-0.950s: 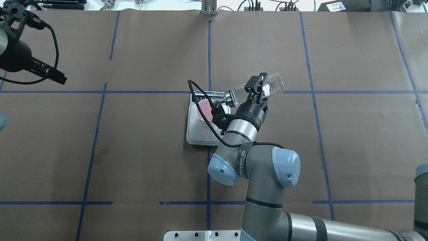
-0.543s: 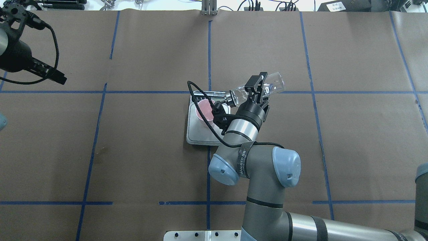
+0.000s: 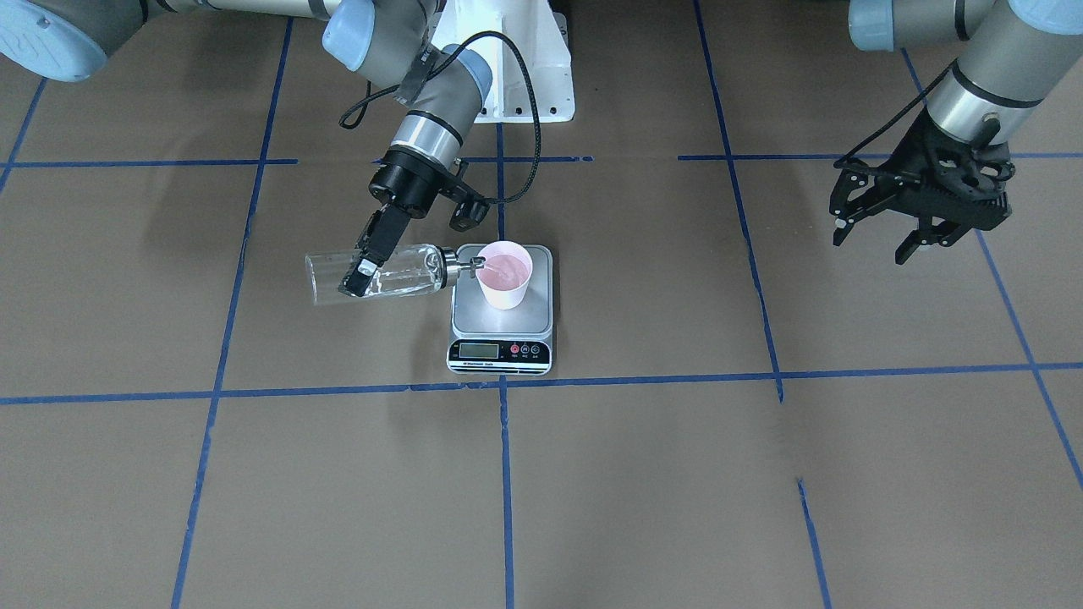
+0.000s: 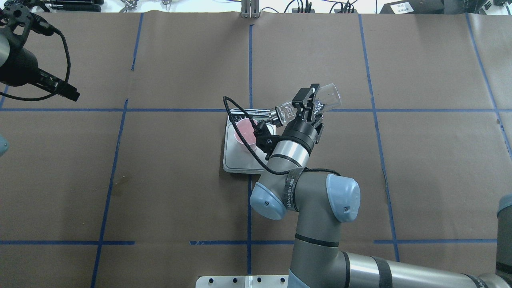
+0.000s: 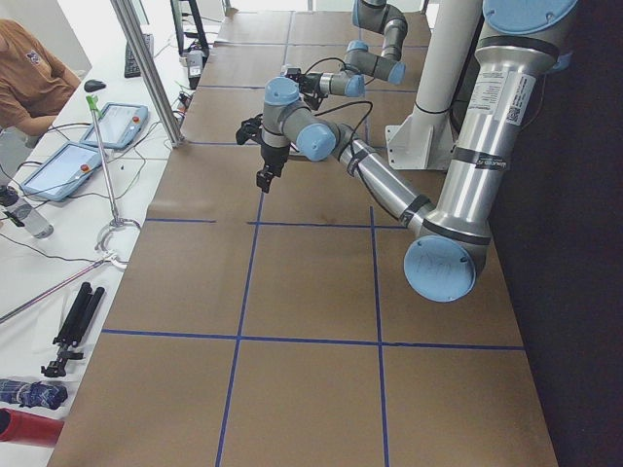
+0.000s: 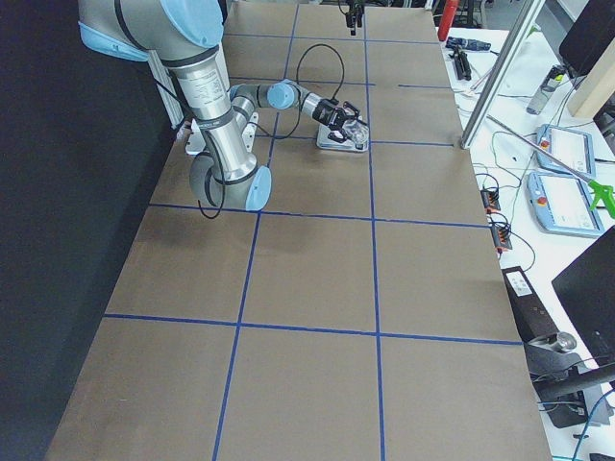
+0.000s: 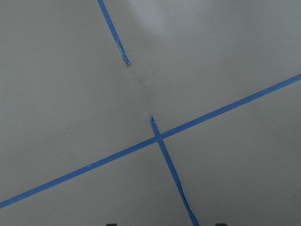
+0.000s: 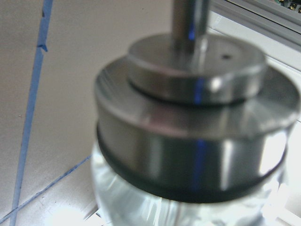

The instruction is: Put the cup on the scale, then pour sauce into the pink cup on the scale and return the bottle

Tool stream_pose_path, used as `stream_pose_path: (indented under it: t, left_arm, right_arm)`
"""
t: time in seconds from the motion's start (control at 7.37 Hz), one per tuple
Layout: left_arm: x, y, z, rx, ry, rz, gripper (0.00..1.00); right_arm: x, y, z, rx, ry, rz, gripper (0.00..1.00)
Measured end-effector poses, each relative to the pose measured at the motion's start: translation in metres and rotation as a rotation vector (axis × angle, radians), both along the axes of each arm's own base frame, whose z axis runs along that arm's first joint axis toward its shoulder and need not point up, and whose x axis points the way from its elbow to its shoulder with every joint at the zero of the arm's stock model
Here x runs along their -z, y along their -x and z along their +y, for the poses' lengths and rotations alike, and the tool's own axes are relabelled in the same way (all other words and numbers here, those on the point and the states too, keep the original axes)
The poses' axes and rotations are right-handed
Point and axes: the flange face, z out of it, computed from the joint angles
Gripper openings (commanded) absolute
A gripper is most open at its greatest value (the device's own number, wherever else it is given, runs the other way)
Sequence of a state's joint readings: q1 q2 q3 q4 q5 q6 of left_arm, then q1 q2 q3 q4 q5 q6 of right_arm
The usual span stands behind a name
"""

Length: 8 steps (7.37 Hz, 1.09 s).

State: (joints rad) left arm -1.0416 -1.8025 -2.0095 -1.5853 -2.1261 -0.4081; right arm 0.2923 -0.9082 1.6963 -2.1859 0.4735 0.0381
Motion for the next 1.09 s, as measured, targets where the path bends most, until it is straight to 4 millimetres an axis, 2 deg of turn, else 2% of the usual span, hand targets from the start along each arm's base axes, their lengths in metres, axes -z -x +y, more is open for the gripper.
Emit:
stream_pose_path:
  t: [0.54, 1.09]
  left_arm:
    - [0.001, 0.0, 0.0, 0.0, -0.001, 0.001, 0.76]
    - [0.001, 0.0, 0.0, 0.0, -0.001, 0.0, 0.76]
  right_arm:
    - [0.006, -0.006, -0.002, -0.007, -0.015, -0.008, 0.0]
    - [0.006, -0.026, 0.003, -0.022, -0.03, -0.065, 0.0]
